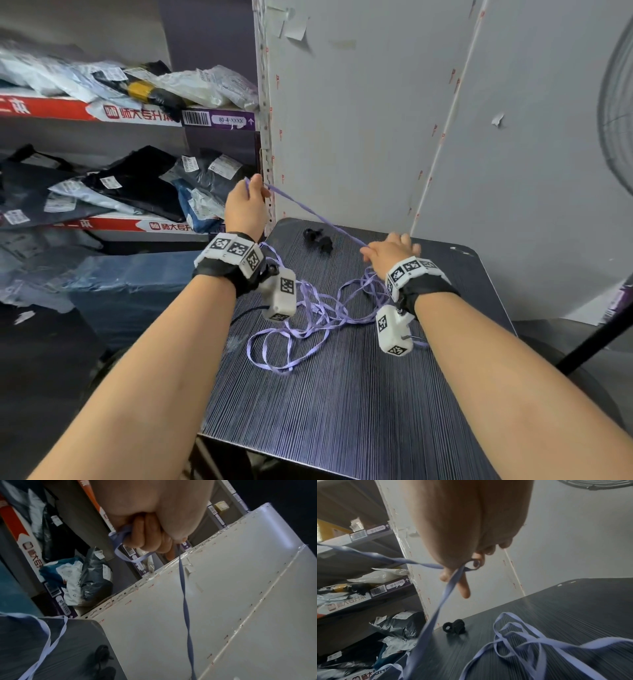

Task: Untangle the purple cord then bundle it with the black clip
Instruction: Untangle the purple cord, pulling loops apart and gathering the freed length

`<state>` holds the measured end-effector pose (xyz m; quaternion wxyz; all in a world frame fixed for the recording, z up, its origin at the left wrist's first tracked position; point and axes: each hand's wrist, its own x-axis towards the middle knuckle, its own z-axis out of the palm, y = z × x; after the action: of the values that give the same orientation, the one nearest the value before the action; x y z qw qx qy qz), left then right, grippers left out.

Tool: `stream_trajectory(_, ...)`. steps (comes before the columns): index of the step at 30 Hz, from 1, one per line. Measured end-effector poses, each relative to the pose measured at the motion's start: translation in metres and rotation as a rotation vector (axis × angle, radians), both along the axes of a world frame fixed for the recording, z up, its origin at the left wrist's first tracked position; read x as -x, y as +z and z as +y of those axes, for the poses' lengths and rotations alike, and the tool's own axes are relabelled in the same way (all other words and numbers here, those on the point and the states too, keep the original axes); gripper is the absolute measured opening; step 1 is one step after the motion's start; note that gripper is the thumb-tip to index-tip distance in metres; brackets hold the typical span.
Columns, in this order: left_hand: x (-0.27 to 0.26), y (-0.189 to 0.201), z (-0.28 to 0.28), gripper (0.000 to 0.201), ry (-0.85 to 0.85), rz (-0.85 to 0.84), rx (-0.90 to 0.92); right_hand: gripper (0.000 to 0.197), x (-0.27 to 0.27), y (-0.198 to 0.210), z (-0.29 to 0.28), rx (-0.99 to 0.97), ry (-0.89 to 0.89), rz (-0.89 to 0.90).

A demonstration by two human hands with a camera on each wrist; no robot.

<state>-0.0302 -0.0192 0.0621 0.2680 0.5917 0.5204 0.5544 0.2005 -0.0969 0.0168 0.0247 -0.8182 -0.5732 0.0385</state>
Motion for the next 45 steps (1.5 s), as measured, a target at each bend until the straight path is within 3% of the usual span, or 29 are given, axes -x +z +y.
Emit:
stream_trajectory(4, -0.001, 0.001, -0.001, 0.039, -0.003, -0.071, -0.005, 0.037, -0.001, 0.018, 0.011, 0.07, 0.031, 0.165)
stream_trajectory(7, 0.002, 0.004, 0.001, 0.04, -0.014, -0.096, -0.021, 0.028, -0.004, 0.026, 0.011, -0.109, -0.059, 0.316)
stream_trajectory(9, 0.003, 0.008, 0.002, 0.041, -0.012, -0.108, -0.023, 0.025, -0.003, 0.029, 0.014, -0.256, -0.135, 0.51)
stream_trajectory(12, 0.004, 0.015, 0.002, 0.042, -0.002, -0.133, -0.03, 0.027, 0.005, 0.04, 0.016, -0.433, -0.217, 0.965)
stream_trajectory(13, 0.004, 0.019, 0.001, 0.042, -0.003, -0.137, -0.037, 0.027, 0.005, 0.043, 0.018, -0.492, -0.225, 0.993)
stream_trajectory(16, 0.004, 0.029, -0.002, 0.041, 0.008, -0.16, -0.055, 0.031, 0.004, 0.055, 0.018, -0.613, -0.159, 0.699)
stream_trajectory(18, 0.006, 0.04, -0.007, 0.04, 0.012, -0.177, -0.061, 0.029, 0.006, 0.07, 0.011, -0.585, -0.095, 0.471)
stream_trajectory(20, 0.007, 0.049, -0.01, 0.041, -0.005, -0.184, -0.078, 0.05, 0.011, 0.088, 0.003, -0.532, -0.045, 0.232)
stream_trajectory(24, 0.001, 0.061, -0.018, 0.042, -0.085, -0.179, -0.116, 0.063, 0.021, 0.112, -0.006, -0.641, 0.083, 0.042)
stream_trajectory(26, -0.002, 0.061, -0.023, 0.043, -0.123, -0.163, -0.102, 0.061, 0.019, 0.108, -0.008, -0.453, 0.118, 0.218)
stream_trajectory(28, -0.007, 0.057, -0.029, 0.044, -0.194, -0.13, -0.074, 0.057, 0.015, 0.093, -0.009, 0.023, 0.039, 0.572)
stream_trajectory(30, -0.011, 0.051, -0.033, 0.045, -0.279, -0.047, -0.044, 0.056, 0.012, 0.079, -0.017, 0.29, -0.019, 0.688)
stream_trajectory(31, -0.014, 0.048, -0.036, 0.046, -0.313, -0.003, -0.029, 0.056, 0.01, 0.071, -0.018, 0.278, -0.027, 0.708)
stream_trajectory(35, -0.021, 0.04, -0.042, 0.045, -0.388, 0.052, -0.001, 0.04, 0.019, 0.06, -0.014, -0.134, 0.038, 0.86)
stream_trajectory(37, -0.026, 0.036, -0.043, 0.044, -0.398, 0.051, 0.023, 0.037, 0.026, 0.064, -0.007, -0.258, 0.125, 0.779)
stream_trajectory(39, -0.029, 0.035, -0.045, 0.044, -0.407, 0.052, 0.032, 0.039, 0.035, 0.07, -0.004, -0.351, 0.219, 0.73)
stream_trajectory(45, -0.033, 0.036, -0.047, 0.045, -0.528, -0.03, 0.089, 0.03, 0.064, 0.072, 0.0, -0.469, 0.305, 0.952)
